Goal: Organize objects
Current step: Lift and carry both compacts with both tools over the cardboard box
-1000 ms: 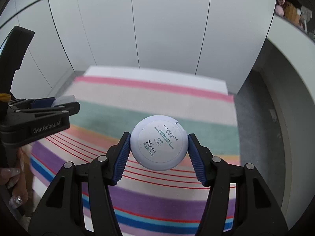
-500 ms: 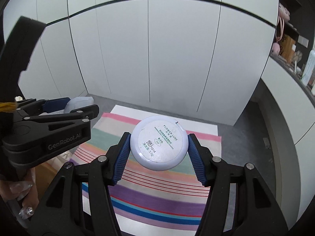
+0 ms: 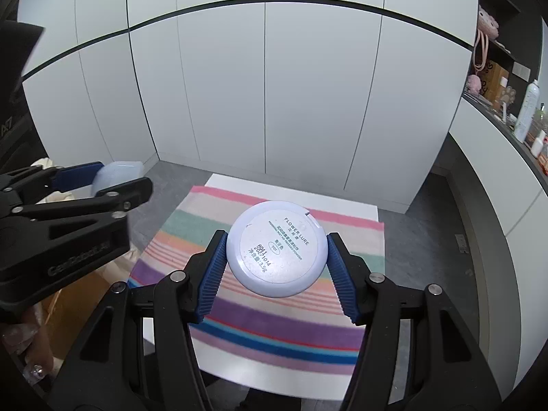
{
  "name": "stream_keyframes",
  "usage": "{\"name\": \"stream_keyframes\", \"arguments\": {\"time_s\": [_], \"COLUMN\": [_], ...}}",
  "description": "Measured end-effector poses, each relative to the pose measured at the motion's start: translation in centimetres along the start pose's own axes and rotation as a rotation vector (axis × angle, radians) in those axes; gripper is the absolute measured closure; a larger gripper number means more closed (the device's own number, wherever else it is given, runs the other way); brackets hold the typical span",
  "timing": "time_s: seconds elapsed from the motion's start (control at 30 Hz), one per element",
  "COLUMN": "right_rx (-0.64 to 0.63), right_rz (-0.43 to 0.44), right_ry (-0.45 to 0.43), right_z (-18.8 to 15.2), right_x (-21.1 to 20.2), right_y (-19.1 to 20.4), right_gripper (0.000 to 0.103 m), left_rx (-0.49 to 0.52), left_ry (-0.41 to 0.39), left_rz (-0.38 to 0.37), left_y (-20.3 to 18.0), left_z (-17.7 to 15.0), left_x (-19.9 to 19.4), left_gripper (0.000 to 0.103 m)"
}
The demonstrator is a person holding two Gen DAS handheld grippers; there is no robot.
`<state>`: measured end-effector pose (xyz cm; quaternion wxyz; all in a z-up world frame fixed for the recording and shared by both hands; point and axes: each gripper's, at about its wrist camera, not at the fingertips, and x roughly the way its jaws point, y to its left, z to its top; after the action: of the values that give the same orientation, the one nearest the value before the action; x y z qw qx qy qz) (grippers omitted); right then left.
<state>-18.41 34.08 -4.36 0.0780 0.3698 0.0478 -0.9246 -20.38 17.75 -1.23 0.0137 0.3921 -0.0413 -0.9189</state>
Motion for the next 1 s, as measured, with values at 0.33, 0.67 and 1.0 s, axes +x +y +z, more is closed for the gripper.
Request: {"name": "stream_keyframes", "arguments": {"time_s": [0.33, 0.67, 1.0], "right_rx": [0.030, 0.042, 0.052], "right_rz": [0.061, 0.058, 0.084], "right_ry": [0.059, 0.095, 0.127], "right_z": [-7.7, -14.4, -19.3], "right_x": [-4.3, -8.3, -11.7], "right_y": [1.1, 0.8, 0.3], "right_gripper": [0.043, 0.043, 0.043], "left_rx": [-0.008, -0.023, -0.002], "left_ry": [0.025, 0.055, 0.088], "left_rz": [-0.019, -0.061, -0.056], "left_y": [0.5, 1.1, 1.2], "left_z": [-9.2, -15.6, -19.7], "left_x": [-4.7, -7.9, -9.9], "left_gripper": [0.044, 0.044, 0.044]}}
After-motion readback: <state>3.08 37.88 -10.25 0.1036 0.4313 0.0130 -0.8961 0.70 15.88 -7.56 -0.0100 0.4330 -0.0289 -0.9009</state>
